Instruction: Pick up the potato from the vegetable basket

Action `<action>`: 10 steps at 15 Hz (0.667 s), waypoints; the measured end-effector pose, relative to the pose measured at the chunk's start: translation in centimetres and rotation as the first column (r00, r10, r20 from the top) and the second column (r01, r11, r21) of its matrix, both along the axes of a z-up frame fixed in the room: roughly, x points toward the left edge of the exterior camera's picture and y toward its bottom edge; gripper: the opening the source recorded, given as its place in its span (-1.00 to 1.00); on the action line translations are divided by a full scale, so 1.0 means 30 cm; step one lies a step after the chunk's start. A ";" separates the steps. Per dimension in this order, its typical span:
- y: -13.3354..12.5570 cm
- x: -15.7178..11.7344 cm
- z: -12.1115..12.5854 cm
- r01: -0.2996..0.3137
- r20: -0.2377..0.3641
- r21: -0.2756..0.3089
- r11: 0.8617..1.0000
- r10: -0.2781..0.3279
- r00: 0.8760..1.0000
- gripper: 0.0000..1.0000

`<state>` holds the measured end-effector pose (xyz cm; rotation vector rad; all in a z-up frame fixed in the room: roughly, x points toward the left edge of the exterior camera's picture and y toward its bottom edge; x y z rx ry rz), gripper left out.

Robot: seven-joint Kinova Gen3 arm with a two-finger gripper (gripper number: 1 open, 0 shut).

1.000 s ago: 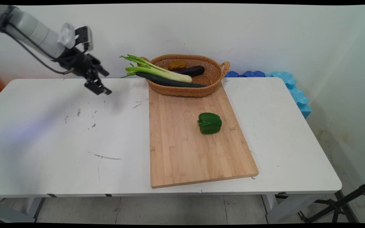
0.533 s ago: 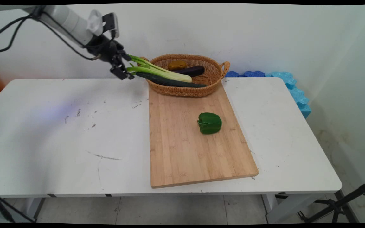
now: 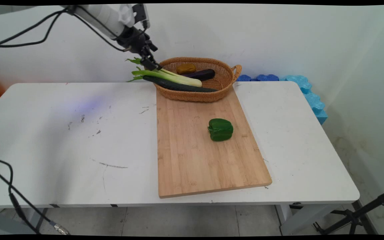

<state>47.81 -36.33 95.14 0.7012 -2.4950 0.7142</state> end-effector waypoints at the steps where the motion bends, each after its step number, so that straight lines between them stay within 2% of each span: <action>1: -0.016 -0.008 -0.003 -0.006 -0.001 -0.003 1.000 0.006 1.000 1.00; 10: -0.215 -0.106 -0.099 -0.117 -0.037 -0.010 0.993 0.117 0.992 1.00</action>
